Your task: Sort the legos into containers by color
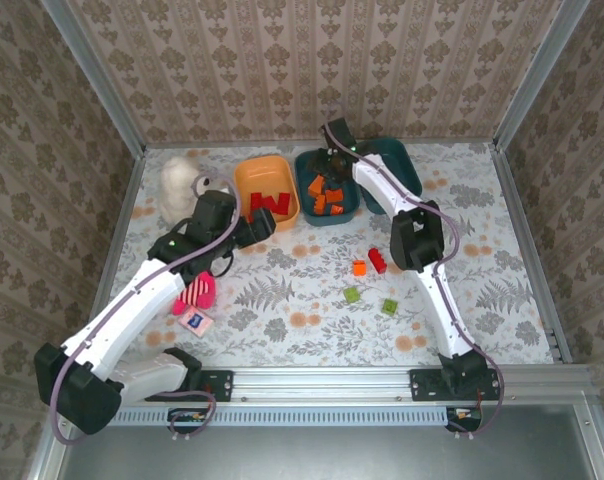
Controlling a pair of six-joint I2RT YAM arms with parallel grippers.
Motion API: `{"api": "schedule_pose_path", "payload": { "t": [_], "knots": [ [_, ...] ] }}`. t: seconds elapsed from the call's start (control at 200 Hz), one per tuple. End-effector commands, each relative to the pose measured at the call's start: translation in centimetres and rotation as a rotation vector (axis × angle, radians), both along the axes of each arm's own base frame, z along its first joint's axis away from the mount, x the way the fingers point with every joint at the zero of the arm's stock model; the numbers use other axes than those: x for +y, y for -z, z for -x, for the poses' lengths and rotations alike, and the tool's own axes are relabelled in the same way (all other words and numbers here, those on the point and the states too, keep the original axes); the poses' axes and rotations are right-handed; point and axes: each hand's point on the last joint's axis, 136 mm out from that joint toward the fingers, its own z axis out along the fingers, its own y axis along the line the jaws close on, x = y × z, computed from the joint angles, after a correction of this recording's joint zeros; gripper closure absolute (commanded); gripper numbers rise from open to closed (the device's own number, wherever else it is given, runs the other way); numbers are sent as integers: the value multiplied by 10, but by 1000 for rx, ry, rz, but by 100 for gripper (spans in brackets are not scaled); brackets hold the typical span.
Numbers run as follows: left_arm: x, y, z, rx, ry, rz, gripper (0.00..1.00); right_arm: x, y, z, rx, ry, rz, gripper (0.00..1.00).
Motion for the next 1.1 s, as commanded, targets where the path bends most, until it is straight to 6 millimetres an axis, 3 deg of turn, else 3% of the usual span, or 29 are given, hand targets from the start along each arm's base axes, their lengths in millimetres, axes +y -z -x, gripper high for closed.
{"api": "schedule_pose_path", "payload": {
  "t": [0.0,0.125,0.27,0.36,0.46,0.475,0.55,0.725,0.88,0.97,1.095],
  "knots": [
    [19,-23,-8,-82,-51,-76,0,-10,-132,8,-235,-32,-9,44],
    [35,-15,-18,-53,-239,43,0,-18,-195,39,-388,-79,3,43],
    [20,-9,-30,-40,-231,133,0,-33,-218,103,-449,-136,36,43],
    [4,1,-33,35,-191,122,0,-45,-209,153,-444,-180,74,43],
    [-19,13,-34,126,-138,102,6,-65,-180,209,-396,-208,100,42],
    [-24,15,-34,137,-129,102,7,-69,-185,220,-409,-208,96,42],
    [-44,23,-33,185,-94,93,10,-84,-167,261,-387,-225,112,42],
    [-97,51,-21,286,6,83,19,-124,-117,336,-253,-183,141,41],
    [-152,81,-1,369,238,-47,23,-145,-93,368,-172,-146,161,41],
    [-174,101,13,428,322,-114,24,-149,-91,374,-159,-130,157,39],
    [-197,115,21,441,365,-135,24,-149,-89,378,-133,-118,133,37]
  ]
}}
